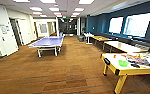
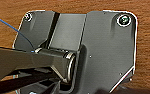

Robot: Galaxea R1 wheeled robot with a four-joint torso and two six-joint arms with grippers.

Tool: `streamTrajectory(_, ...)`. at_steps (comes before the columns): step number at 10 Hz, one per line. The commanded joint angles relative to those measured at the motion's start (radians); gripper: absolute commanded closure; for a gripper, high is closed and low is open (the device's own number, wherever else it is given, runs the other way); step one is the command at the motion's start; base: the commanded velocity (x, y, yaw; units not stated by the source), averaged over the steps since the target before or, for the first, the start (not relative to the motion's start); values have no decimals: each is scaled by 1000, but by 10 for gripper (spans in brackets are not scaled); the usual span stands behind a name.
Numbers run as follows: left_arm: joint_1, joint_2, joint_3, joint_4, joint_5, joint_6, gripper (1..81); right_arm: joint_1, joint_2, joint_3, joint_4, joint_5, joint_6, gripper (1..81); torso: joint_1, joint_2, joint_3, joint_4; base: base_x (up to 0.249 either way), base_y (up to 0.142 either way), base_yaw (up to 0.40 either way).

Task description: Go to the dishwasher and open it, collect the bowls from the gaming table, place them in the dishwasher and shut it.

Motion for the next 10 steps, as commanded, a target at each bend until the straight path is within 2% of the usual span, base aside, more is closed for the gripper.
streamTrajectory(1, -53, -5, -1, -5, 43, 6, 10, 49, 2, 4, 0, -47, -1, 10, 0, 0, 0, 0, 190, 0, 0)
streamTrajectory(10, -53, -6, -1, -4, 43, 3, 10, 52, 5, 4, 0, -47, -1, 10, 0, 0, 0, 0, 191, 0, 0)
